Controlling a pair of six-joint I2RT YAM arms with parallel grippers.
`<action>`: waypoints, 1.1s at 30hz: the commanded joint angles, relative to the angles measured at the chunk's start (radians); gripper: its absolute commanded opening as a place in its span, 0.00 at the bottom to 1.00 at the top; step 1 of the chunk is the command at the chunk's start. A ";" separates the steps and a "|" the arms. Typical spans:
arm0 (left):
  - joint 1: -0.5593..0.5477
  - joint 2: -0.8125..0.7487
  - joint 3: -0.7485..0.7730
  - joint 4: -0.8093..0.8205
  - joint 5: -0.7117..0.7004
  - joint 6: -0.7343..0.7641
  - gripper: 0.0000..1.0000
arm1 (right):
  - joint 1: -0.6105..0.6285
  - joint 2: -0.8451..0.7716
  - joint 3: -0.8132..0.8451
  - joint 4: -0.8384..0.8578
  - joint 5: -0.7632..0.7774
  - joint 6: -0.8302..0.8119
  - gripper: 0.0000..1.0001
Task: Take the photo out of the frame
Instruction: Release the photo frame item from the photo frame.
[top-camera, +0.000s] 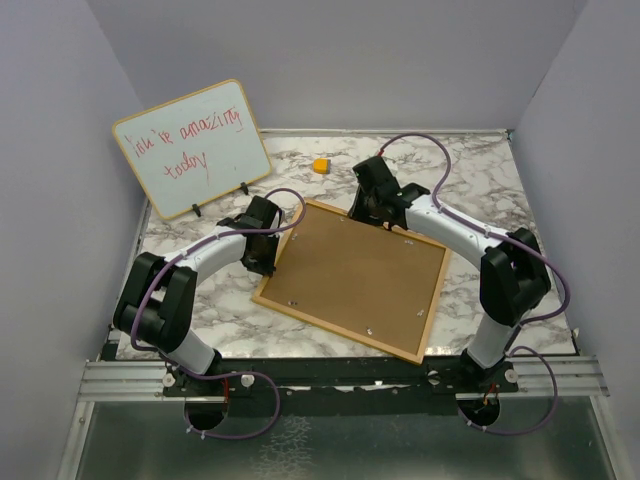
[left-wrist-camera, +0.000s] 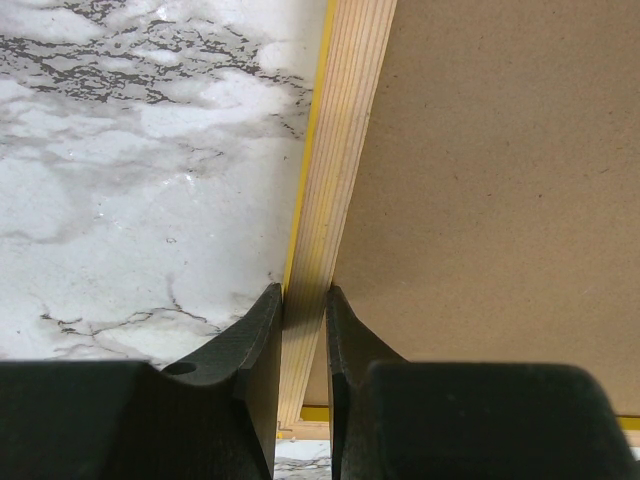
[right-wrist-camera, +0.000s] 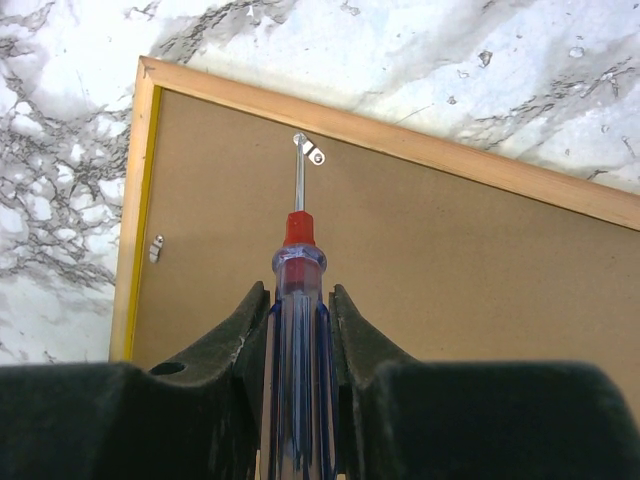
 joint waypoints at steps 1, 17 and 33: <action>-0.002 0.032 -0.007 0.002 0.003 -0.002 0.12 | 0.004 0.015 0.012 -0.032 0.040 0.014 0.01; -0.002 0.032 -0.007 0.001 0.003 -0.004 0.12 | 0.004 0.062 0.025 -0.040 0.035 0.021 0.01; -0.003 0.032 -0.007 0.002 0.006 -0.002 0.12 | 0.004 0.090 0.021 0.041 -0.100 -0.049 0.01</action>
